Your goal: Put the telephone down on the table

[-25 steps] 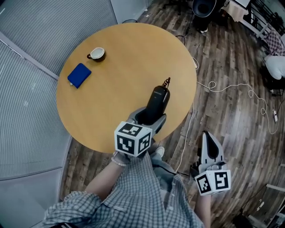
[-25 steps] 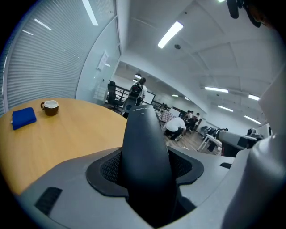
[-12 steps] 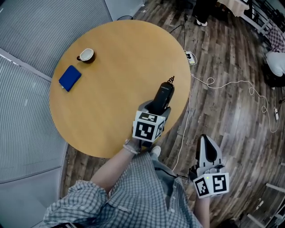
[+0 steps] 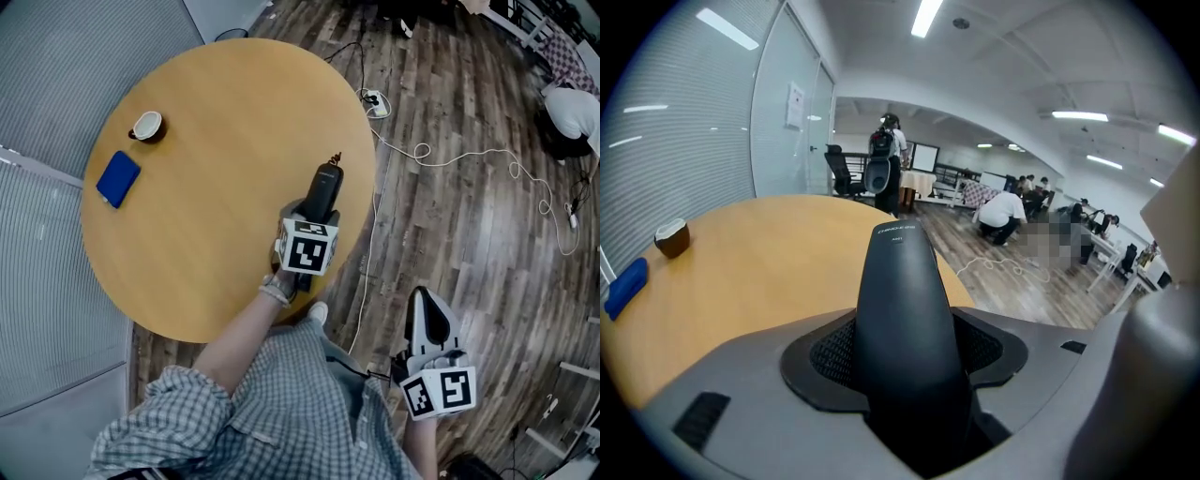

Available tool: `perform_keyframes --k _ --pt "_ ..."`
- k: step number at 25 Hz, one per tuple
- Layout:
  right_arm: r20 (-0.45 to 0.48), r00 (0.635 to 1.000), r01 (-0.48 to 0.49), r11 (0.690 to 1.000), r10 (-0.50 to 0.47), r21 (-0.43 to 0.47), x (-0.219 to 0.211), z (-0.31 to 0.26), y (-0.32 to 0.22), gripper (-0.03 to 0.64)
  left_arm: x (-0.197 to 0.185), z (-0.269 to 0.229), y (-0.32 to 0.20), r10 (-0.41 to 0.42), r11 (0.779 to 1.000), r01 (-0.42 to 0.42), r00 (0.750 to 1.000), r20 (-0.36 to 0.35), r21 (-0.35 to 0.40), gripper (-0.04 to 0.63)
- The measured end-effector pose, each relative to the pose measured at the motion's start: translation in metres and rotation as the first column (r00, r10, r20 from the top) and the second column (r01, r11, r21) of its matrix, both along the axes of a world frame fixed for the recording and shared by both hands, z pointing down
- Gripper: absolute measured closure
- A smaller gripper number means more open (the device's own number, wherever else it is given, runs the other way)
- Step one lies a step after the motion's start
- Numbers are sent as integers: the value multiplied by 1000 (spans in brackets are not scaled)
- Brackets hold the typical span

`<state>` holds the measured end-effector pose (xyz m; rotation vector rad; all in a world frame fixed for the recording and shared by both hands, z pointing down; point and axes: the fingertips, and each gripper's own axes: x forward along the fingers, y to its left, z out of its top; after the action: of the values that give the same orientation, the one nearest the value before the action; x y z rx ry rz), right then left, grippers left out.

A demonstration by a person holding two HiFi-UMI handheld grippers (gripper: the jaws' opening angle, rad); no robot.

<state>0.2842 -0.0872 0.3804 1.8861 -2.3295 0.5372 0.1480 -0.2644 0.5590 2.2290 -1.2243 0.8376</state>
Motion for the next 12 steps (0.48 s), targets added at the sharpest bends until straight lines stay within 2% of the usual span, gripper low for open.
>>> perform_keyframes --k 5,12 --pt "11 1000 -19 1000 19 -21 4 6 4 606 7 19 -5 -2 1000 3 999 49 -15 318" --pt "-1 1000 -24 999 24 -26 4 5 7 607 9 35 -9 6 999 -13 984 178 39 316"
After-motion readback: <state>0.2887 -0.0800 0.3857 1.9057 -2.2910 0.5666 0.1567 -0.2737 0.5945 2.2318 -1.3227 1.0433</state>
